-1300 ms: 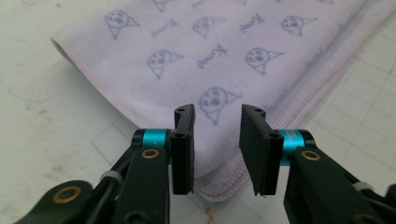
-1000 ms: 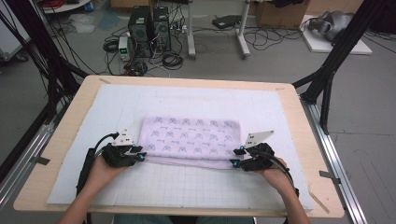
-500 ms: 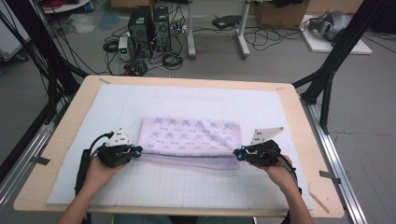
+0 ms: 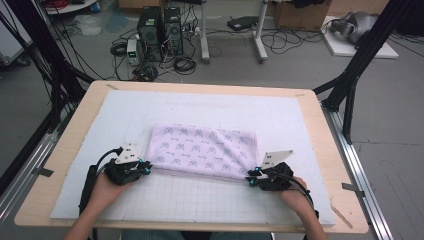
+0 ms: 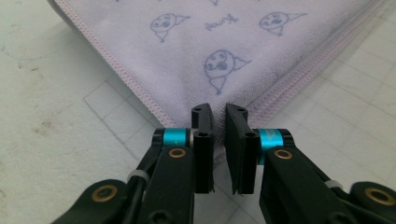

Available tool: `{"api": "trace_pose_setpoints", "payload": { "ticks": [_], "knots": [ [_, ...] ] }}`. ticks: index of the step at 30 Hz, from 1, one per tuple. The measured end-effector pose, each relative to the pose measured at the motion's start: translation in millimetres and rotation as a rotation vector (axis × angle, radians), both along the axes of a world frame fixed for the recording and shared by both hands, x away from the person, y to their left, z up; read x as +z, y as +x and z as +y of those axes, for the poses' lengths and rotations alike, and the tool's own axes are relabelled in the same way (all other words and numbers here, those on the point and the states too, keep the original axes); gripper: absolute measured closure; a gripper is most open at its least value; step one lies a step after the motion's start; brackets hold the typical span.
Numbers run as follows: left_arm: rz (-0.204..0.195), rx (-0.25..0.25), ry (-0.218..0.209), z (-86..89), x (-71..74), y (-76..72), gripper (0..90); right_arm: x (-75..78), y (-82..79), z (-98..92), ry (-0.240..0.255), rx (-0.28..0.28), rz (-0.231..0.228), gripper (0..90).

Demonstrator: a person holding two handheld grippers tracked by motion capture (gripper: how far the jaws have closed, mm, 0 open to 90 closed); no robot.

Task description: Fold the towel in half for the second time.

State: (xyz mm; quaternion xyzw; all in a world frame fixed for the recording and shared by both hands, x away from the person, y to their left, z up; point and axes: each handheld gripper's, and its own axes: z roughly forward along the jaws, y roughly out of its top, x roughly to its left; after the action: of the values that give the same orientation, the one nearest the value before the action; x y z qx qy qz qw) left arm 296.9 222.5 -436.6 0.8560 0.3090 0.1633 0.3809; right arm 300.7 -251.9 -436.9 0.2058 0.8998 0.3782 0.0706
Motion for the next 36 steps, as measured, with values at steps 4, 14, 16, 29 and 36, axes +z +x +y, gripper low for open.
{"api": "trace_pose_setpoints", "payload": {
  "ticks": [4, 14, 16, 29, 36],
  "knots": [
    [0.027, -0.019, -0.059, 4.3, 8.1, 4.0, 64.1, 12.1, 7.4, -11.0, 0.091, -0.021, 0.031, 57.5],
    [-0.003, 0.158, -0.119, -7.2, 32.8, 84.5, 49.5, 27.5, 101.4, -19.7, 0.041, -0.278, 0.016, 42.4],
    [0.008, 0.232, -0.118, -9.4, 28.2, 104.6, 46.6, 23.4, 115.1, -15.2, 0.012, -0.297, 0.034, 40.7],
    [0.076, 0.287, -0.115, -26.9, 0.5, 128.0, 81.2, 11.0, 137.6, 1.5, -0.018, -0.248, 0.061, 80.7],
    [-0.026, 0.311, -0.136, -18.2, 24.0, 125.2, 82.2, 35.5, 143.8, 10.5, 0.025, -0.241, -0.004, 81.9]
  ]
}}
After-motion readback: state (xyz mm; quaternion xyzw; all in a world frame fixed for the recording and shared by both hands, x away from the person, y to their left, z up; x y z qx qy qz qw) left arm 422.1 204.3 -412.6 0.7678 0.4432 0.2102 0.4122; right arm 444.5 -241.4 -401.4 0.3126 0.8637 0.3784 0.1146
